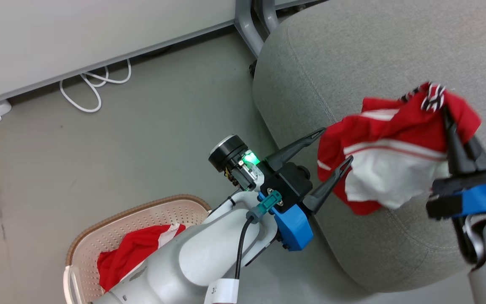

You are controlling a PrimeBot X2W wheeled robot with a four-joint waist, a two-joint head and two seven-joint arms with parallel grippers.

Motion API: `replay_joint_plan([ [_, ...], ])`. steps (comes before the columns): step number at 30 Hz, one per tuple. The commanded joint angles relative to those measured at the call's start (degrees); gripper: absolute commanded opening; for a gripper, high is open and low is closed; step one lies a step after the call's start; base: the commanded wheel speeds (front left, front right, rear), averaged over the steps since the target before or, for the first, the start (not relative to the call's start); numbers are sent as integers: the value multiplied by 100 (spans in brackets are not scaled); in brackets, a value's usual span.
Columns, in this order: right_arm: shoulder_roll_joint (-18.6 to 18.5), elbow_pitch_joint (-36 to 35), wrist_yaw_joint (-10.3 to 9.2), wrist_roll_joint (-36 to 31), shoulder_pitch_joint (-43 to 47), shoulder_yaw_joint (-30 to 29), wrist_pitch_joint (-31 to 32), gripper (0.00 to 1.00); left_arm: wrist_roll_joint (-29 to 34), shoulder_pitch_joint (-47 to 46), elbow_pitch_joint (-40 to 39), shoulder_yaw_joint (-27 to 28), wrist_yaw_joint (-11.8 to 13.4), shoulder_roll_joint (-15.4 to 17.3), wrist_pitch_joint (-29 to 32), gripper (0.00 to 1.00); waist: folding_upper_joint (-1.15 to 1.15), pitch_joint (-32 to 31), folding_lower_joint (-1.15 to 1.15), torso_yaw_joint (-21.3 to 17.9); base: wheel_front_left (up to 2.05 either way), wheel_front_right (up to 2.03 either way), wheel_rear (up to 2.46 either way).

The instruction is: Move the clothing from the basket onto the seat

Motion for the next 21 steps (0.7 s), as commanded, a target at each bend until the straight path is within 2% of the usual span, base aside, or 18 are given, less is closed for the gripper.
replay_joint_plan([
  [1,-70,-103,1,19,-220,-38,-27,0,58,-77,-39,51,25,2,-27,100,0,86,0,20,0,0,0],
  [9,-544,-272,1,89,-1507,-464,-26,0,249,-326,-156,146,65,99,-27,100,0,680,0,150,0,0,0],
  [16,-1203,-287,1,137,-2591,-1359,-24,0,461,-709,-238,226,100,283,-27,100,0,1429,0,254,0,0,0],
  [21,-1674,-204,1,196,-3038,-1911,-23,0,585,-972,-276,236,130,406,-4,100,0,1902,0,258,0,0,0],
])
